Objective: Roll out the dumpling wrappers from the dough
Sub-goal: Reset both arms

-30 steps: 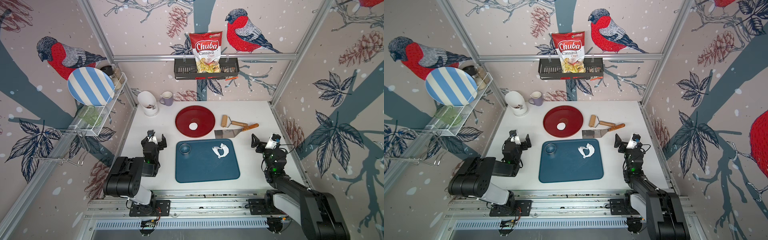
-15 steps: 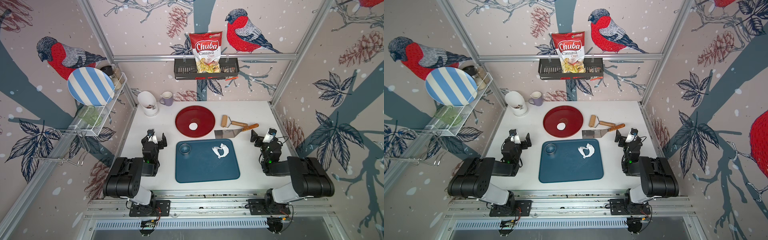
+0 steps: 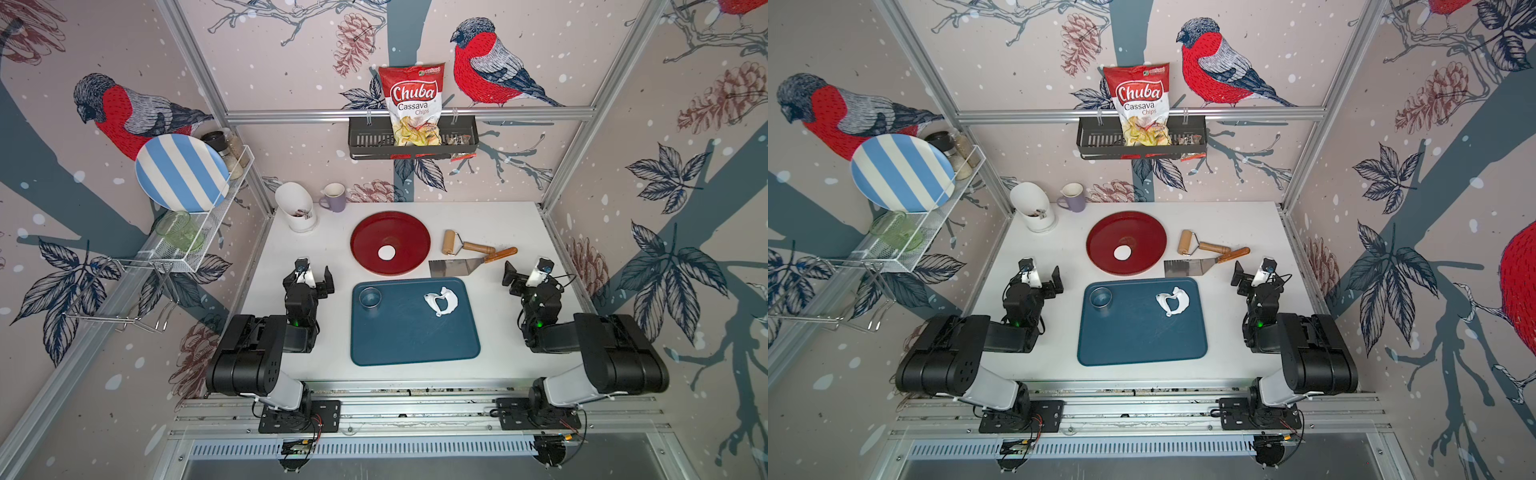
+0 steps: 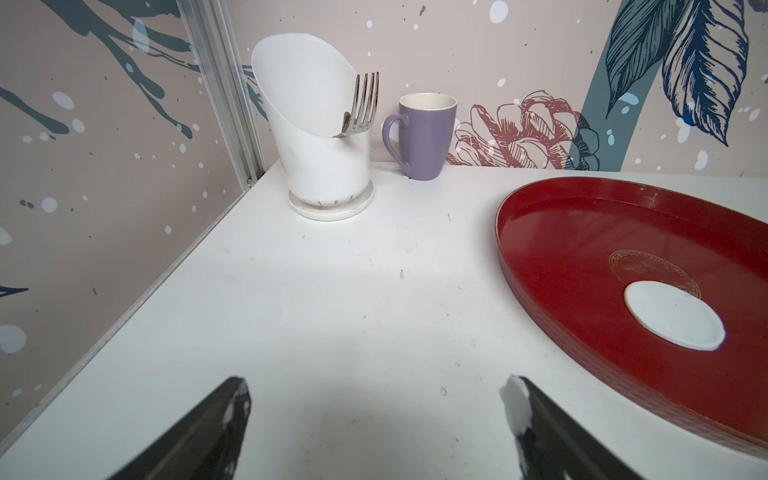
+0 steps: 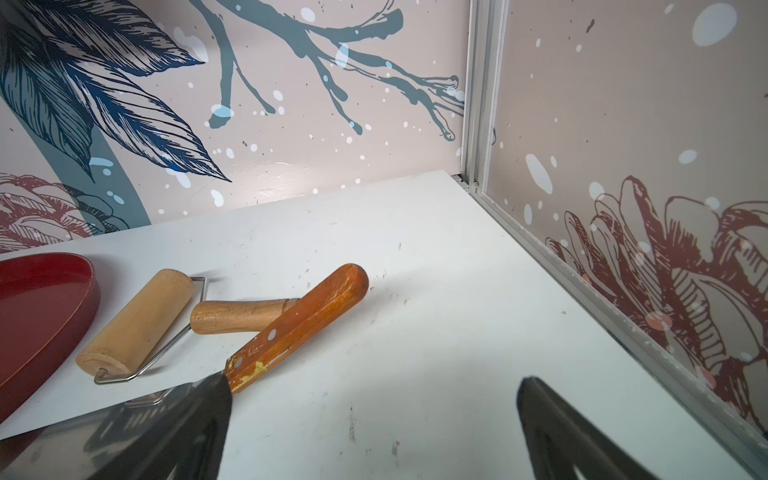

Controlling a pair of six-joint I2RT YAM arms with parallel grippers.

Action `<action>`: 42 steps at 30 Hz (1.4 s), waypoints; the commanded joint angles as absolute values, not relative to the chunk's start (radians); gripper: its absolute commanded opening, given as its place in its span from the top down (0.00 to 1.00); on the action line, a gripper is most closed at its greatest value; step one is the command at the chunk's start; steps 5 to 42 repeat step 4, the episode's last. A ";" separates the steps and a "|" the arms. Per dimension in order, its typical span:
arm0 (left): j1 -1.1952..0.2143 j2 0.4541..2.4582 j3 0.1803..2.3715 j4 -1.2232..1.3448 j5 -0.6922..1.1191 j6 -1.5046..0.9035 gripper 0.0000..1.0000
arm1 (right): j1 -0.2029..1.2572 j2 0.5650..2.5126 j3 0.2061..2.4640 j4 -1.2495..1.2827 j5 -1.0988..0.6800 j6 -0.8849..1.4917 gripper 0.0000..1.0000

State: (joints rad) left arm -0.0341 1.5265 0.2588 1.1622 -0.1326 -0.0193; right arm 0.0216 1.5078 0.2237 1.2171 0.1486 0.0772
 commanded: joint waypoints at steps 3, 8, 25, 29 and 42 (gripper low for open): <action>-0.031 1.525 0.264 1.186 -0.130 -0.015 0.02 | 0.023 1.504 0.228 1.221 0.162 0.070 0.00; -0.030 1.523 0.261 1.189 -0.131 -0.015 0.02 | 0.023 1.505 0.227 1.221 0.162 0.072 0.00; -0.030 1.523 0.261 1.189 -0.131 -0.015 0.02 | 0.023 1.505 0.227 1.221 0.162 0.072 0.00; -0.030 1.523 0.261 1.189 -0.131 -0.015 0.02 | 0.023 1.505 0.227 1.221 0.162 0.072 0.00; -0.030 1.523 0.261 1.189 -0.131 -0.015 0.02 | 0.023 1.505 0.227 1.221 0.162 0.072 0.00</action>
